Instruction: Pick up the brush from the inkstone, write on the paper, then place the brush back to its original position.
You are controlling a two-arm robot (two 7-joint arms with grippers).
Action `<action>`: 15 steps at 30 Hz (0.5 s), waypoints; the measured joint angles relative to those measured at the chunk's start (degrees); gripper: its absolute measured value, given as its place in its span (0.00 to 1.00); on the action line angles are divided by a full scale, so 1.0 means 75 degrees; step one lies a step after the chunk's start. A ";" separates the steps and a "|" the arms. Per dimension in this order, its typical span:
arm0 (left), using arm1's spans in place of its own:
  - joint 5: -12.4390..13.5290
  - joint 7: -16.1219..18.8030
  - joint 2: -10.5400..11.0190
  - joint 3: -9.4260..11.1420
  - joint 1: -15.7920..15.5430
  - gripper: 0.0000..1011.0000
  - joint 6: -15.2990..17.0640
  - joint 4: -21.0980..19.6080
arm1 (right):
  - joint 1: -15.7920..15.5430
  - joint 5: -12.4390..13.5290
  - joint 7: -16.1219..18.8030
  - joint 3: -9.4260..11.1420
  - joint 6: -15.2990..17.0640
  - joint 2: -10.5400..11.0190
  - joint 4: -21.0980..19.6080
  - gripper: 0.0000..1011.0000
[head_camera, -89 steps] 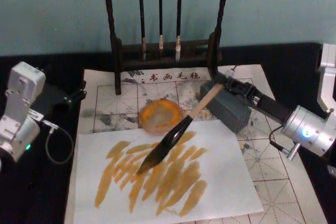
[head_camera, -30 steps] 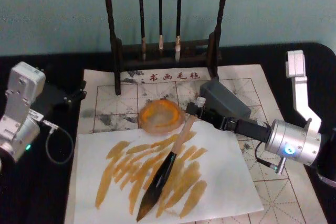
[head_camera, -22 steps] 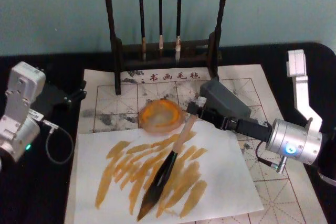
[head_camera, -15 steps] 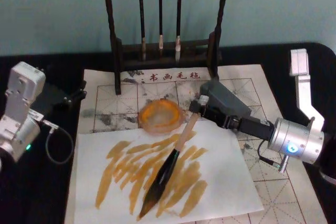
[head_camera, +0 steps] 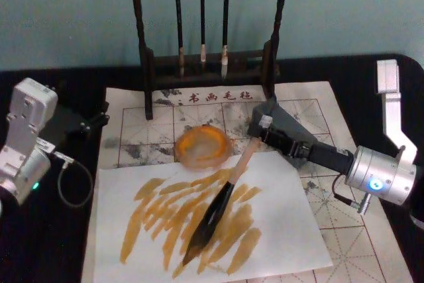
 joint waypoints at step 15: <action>0.0000 0.0000 0.0000 0.0001 0.0000 0.99 0.0000 0.0000 | -0.0088 0.0144 -0.0132 0.0209 -0.0010 0.0047 0.0068 0.19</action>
